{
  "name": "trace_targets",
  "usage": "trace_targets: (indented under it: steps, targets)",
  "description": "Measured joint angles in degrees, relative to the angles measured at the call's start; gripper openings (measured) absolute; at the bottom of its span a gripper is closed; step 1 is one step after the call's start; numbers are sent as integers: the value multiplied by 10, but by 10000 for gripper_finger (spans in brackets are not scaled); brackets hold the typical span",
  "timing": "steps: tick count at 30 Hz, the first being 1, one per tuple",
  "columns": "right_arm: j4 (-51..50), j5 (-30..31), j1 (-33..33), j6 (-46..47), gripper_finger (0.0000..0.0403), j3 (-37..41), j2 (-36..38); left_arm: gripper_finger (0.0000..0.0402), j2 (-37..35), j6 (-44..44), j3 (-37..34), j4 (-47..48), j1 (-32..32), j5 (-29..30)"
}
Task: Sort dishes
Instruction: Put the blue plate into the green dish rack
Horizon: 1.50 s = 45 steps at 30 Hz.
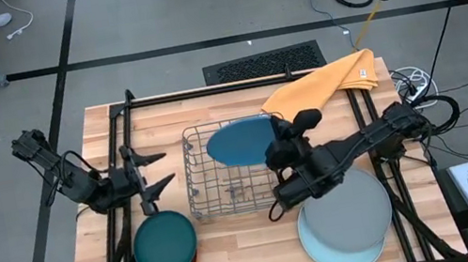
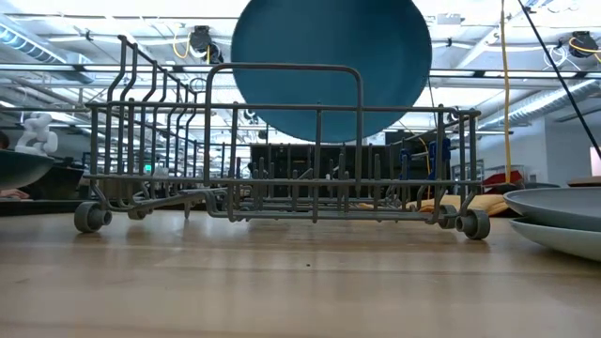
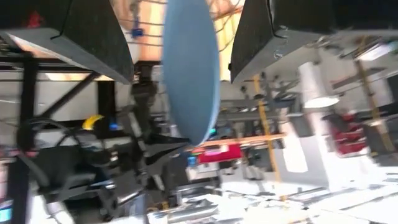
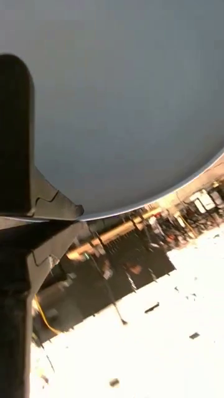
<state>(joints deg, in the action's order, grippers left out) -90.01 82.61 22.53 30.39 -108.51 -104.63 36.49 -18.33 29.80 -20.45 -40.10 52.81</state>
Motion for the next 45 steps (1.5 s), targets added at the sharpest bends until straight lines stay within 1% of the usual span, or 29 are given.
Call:
trace_targets:
  steps: [5,8,10,14,18,21,24,29,33,37,39,42,45]
  targets:
    - [0,30,16,-32,0,0,14,270,2,-3,0,0,0,-37]
    - [4,35,28,-51,0,0,20,270,7,-5,0,2,1,-49]
    - [4,40,37,-69,0,0,20,270,12,-4,0,1,6,-69]
    - [11,42,50,-101,0,0,20,270,28,-4,0,-1,29,-124]
    - [14,42,53,-114,0,0,20,259,57,-4,16,-7,63,-141]
    - [15,40,53,-117,0,0,20,240,90,-4,51,8,85,-161]
    - [15,41,53,-118,0,0,20,222,131,-11,95,52,100,-169]
    - [15,39,53,-120,0,0,20,215,208,-39,177,127,127,-120]
    - [15,27,55,-121,0,0,20,215,263,-57,243,160,147,-116]
    - [16,27,60,-121,0,0,20,215,301,-60,300,209,162,-111]
    - [16,27,61,-121,0,0,20,215,318,-52,323,236,172,-111]
    - [18,25,62,-121,0,0,20,215,343,-23,356,276,188,-137]
    - [21,24,62,-121,0,0,20,215,366,12,387,312,203,-147]
